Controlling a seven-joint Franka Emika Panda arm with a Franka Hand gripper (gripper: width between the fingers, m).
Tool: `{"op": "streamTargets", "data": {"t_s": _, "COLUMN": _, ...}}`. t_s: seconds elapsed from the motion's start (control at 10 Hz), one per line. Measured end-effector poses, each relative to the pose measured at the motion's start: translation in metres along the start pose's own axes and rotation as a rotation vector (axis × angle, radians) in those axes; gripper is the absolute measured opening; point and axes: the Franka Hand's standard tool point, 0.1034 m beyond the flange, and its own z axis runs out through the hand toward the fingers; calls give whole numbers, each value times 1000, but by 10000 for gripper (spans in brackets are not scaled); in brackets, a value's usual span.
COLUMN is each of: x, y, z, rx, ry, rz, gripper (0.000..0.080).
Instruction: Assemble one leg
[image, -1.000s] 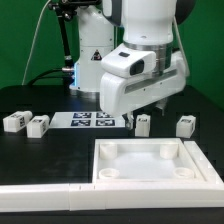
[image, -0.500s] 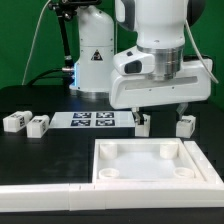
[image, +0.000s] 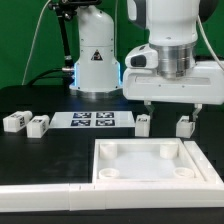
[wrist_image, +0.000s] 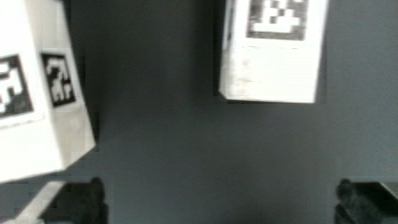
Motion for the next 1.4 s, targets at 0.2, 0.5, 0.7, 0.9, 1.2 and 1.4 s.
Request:
{"op": "streamTargets", "data": {"t_s": 0.2, "x": -1, "y": 3, "z": 0, "rx": -7, "ry": -25, "rz": -41, "gripper": 649}}
{"op": "streamTargets", "data": {"t_s": 0.5, "x": -18, "y": 4, "z": 6, "rx": -46, "ry": -167, "rz": -14, "gripper": 649}}
{"op": "streamTargets", "data": {"t_s": 0.7, "x": -18, "y": -3, "z": 6, "rx": -60, "ry": -280, "rz": -8, "gripper": 649}}
{"op": "streamTargets", "data": {"t_s": 0.9, "x": -22, "y": -5, "z": 6, "rx": -75, "ry": -439, "rz": -8, "gripper": 649}}
{"op": "streamTargets", "data": {"t_s": 1.2, "x": -28, "y": -7, "z": 9, "rx": -59, "ry": -664, "rz": -43, "gripper": 649}}
{"op": "streamTargets", "data": {"t_s": 1.4, "x": -40, "y": -7, "z": 18, "rx": -59, "ry": -778, "rz": -46, "gripper": 649}}
